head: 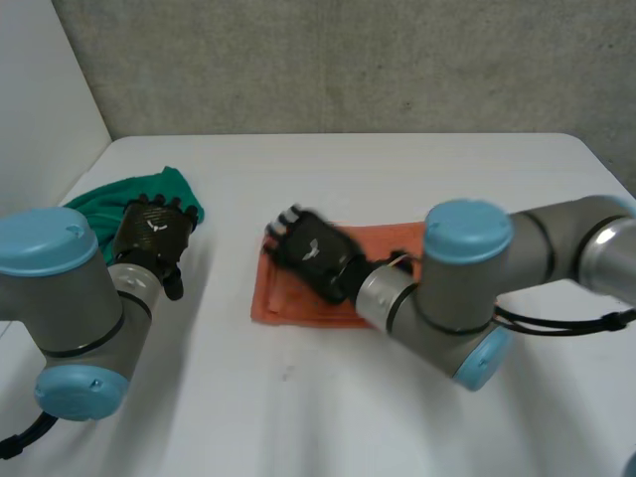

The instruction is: Fold the laundry.

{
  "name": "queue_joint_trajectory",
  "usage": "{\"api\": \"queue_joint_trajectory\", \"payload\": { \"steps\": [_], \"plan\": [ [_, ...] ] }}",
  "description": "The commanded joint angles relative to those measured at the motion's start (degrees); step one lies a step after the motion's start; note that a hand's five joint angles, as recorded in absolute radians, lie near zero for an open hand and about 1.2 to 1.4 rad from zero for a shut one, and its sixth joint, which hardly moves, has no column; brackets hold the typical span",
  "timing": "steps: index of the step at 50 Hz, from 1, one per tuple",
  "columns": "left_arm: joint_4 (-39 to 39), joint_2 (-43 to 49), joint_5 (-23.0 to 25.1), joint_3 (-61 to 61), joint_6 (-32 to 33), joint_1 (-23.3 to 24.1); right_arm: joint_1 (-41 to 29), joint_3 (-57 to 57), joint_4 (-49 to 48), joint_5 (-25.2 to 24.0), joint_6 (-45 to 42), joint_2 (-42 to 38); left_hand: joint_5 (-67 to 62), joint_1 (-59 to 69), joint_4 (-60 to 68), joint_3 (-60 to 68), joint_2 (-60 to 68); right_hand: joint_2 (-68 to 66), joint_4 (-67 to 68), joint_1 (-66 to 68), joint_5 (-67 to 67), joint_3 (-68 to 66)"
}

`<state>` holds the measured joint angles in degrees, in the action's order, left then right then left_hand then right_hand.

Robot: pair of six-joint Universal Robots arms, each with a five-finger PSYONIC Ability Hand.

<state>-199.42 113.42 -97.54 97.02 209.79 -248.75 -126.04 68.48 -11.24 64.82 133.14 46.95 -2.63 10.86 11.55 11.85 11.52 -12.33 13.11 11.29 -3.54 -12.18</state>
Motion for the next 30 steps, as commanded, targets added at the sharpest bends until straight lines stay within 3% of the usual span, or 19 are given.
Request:
{"api": "queue_joint_trajectory", "payload": {
  "steps": [1,5,7,15,19,27,30],
  "plan": [
    [0.00,-0.04,0.07,0.01,0.00,0.01,9.22,5.42,3.06,5.13,23.79,10.15,2.08,-0.31,-1.00,-1.30,-0.97,2.33,-3.11,-1.29,3.54,2.18],
    [0.00,-0.04,0.33,-0.08,0.18,1.24,14.84,10.69,5.96,4.52,31.11,14.56,1.91,-0.15,-0.83,-1.13,-0.80,2.33,-3.11,-1.29,3.54,2.18],
    [0.00,-0.04,0.59,-0.08,0.26,2.12,16.79,12.90,6.76,4.52,30.87,15.62,1.74,0.02,-0.66,-0.96,-0.63,2.33,-3.11,-1.29,3.54,2.18],
    [-0.09,0.22,0.16,-1.48,0.53,8.10,24.35,22.75,7.29,5.40,22.26,16.16,1.91,-0.14,-0.83,-1.13,-0.80,2.33,-3.11,-1.29,3.54,2.18],
    [-0.09,0.58,0.07,-1.66,0.62,9.59,26.64,25.48,6.85,5.40,18.30,15.28,1.91,-0.14,-0.83,-1.13,-0.80,-6.31,5.53,7.35,-5.10,-6.46],
    [-0.09,0.49,-0.02,-1.48,0.44,9.42,28.92,24.08,6.59,5.84,15.40,11.06,1.91,-0.14,-0.83,-1.13,-0.80,-62.76,61.98,63.80,-61.55,-62.91],
    [0.00,0.05,-0.02,-1.13,0.35,9.24,28.75,22.49,6.67,6.54,15.22,10.70,1.91,-0.14,-0.83,-1.13,-0.80,-67.67,66.89,68.71,-66.46,-67.82]
  ]
}}
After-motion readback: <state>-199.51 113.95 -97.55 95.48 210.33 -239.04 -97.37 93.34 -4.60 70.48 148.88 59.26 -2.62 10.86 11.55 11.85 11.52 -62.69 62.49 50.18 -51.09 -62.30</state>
